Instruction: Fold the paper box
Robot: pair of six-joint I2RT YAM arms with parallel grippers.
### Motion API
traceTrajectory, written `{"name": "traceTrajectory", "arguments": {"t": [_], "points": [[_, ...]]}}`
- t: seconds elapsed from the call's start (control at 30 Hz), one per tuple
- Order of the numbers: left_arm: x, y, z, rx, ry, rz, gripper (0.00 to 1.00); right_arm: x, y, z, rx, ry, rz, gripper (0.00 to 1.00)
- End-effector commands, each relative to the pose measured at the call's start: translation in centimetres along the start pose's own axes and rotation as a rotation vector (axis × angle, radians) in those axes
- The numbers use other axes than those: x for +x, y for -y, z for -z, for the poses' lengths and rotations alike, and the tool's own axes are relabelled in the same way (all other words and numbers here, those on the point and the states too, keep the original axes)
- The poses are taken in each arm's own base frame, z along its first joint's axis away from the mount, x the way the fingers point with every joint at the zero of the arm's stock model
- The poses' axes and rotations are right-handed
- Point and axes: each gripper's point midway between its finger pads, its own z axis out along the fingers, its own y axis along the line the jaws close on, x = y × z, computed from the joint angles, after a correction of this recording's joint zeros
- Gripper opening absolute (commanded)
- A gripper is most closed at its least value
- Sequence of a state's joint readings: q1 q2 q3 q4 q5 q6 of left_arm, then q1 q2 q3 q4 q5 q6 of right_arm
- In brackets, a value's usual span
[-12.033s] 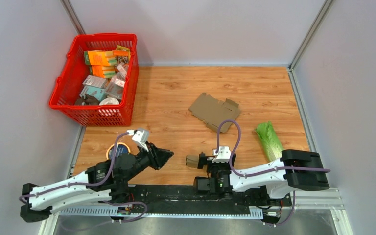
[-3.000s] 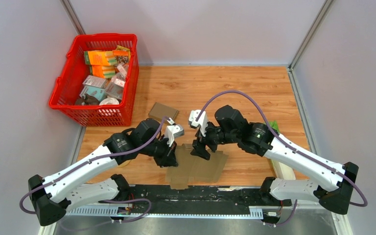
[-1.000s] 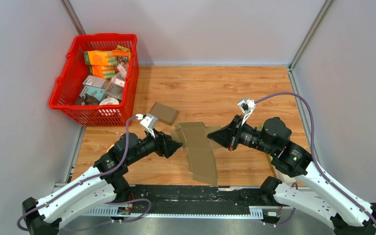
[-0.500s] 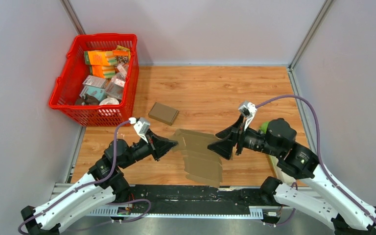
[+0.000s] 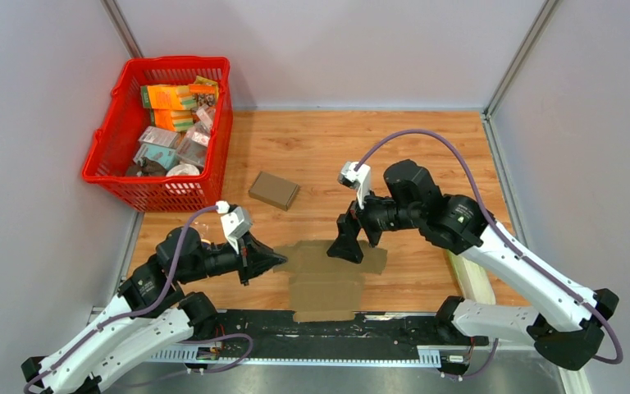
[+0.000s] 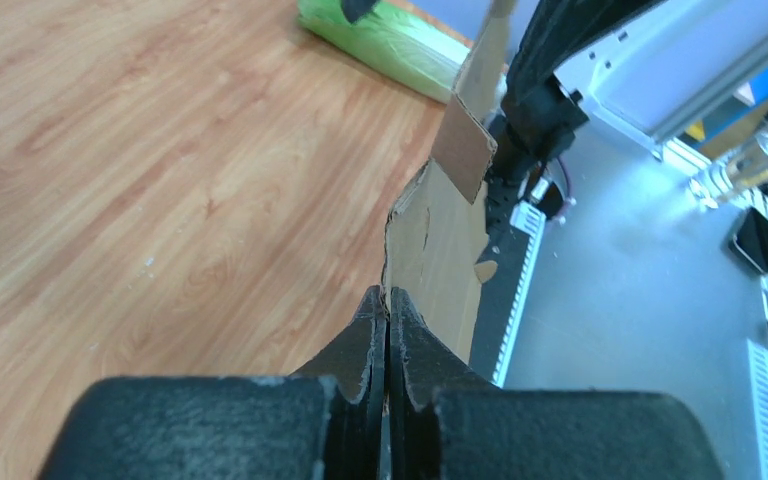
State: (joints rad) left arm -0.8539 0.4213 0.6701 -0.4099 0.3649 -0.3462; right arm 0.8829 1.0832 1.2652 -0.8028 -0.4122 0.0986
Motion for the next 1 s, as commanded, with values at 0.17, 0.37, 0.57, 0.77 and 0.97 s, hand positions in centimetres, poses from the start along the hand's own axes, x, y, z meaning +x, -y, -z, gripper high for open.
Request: {"name": "traceTrajectory", "arguments": {"t": [0.17, 0.37, 0.57, 0.77, 0.97], "points": [[1.0, 1.9, 0.9, 0.104, -0.063, -0.020, 0.00, -2.1, -4.6, -1.6, -0.346, 0.036, 0.157, 0.91], [0.1, 2.5, 0.7, 0.130, -0.027, 0.002, 0.00, -0.8, -5.9, -1.8, -0.442, 0.031, 0.105, 0.51], [-0.8, 3.3, 0.7, 0.162, 0.027, 0.033, 0.00, 1.0, -5.0, -2.3, -0.409, 0.022, 0.084, 0.10], [-2.9, 3.4, 1.5, 0.103, 0.043, 0.086, 0.46, 1.5, -5.8, -2.0, -0.467, 0.026, 0.086, 0.00], [-5.3, 3.8, 1.7, 0.078, 0.045, 0.105, 0.44, 1.5, -6.8, -1.2, -0.517, 0.033, 0.098, 0.00]]}}
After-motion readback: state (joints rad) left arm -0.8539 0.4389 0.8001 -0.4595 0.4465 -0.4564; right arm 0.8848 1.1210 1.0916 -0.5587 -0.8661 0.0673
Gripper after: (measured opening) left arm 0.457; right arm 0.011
